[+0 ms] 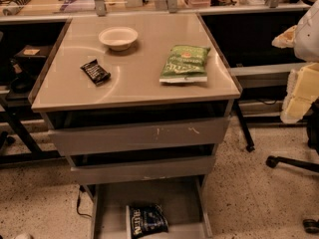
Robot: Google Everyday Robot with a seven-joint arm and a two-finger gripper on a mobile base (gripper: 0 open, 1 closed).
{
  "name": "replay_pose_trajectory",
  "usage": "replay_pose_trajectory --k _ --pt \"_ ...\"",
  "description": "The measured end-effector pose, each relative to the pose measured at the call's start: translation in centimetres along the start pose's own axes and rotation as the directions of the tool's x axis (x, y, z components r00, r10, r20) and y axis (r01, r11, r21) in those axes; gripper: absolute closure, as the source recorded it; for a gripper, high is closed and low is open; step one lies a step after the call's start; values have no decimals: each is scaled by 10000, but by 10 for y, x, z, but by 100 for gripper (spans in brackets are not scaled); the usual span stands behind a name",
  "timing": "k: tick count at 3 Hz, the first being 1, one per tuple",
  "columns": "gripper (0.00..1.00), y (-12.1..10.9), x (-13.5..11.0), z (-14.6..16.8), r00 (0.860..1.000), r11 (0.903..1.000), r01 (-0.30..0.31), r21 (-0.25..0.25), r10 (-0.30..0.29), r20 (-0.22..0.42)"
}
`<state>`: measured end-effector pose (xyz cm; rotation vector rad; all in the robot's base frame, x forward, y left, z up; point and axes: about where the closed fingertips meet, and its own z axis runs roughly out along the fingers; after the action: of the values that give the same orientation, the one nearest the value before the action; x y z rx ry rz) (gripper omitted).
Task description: Pick blue chip bag from bottom drawer and place on counter
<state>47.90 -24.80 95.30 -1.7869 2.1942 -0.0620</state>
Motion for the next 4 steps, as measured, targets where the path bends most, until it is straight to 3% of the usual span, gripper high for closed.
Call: replay_pose_trajectory --k 1,2,3,4 --pt "0 3 -4 7 10000 10000 -8 -46 8 88" --pt "0 29 -28 32 9970 9997 80 -227 -62 769" --pt "0 69 -56 92 9899 9941 272 -1051 -122 1415" --pt "0 108 -72 157 9838 9783 459 -2020 -92 1790"
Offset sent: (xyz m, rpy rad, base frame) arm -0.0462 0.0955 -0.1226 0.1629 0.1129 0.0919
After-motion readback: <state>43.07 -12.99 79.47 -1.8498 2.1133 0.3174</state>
